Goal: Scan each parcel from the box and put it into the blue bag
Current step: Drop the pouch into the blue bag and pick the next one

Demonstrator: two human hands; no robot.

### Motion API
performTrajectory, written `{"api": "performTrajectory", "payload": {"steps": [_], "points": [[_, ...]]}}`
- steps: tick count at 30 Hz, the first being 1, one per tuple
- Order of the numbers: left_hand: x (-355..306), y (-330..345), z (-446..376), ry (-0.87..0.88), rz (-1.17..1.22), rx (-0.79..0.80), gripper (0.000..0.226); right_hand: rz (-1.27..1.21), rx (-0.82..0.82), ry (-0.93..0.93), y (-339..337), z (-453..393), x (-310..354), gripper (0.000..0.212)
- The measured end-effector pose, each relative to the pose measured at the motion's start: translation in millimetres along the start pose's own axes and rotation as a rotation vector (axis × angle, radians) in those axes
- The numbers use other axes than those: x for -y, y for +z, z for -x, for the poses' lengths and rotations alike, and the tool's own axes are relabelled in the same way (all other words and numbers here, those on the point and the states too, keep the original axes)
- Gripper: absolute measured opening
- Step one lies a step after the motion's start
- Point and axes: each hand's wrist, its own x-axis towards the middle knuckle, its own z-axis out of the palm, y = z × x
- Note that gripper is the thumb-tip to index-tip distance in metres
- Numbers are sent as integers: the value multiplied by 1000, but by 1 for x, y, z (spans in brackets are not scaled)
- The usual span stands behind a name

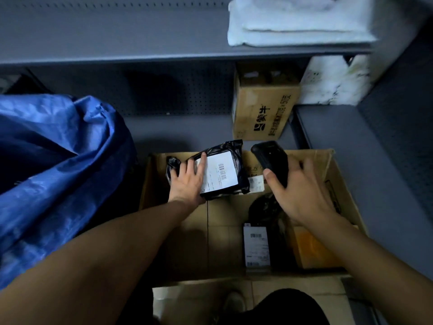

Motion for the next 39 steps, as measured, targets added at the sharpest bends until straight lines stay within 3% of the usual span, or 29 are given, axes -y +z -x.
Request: {"api": "performTrajectory", "payload": {"steps": [14,19,25,30,39], "points": [[18,-136,21,28,-70,-230,134,-23,-120,-5,-96,69,47,70],[29,-182,30,0,-114,-287,133,-407,29,137,-137,92,73,51],[34,-233,39,-29,-182,-358,128,-872,236,306,-161,109,94,58],[40,-257,42,-61,-225,-382,129,-939,332,284,-177,128,108,45],[46,-261,47,-89,-245,-377,130,-930,398,343,-189,141,111,47]]}}
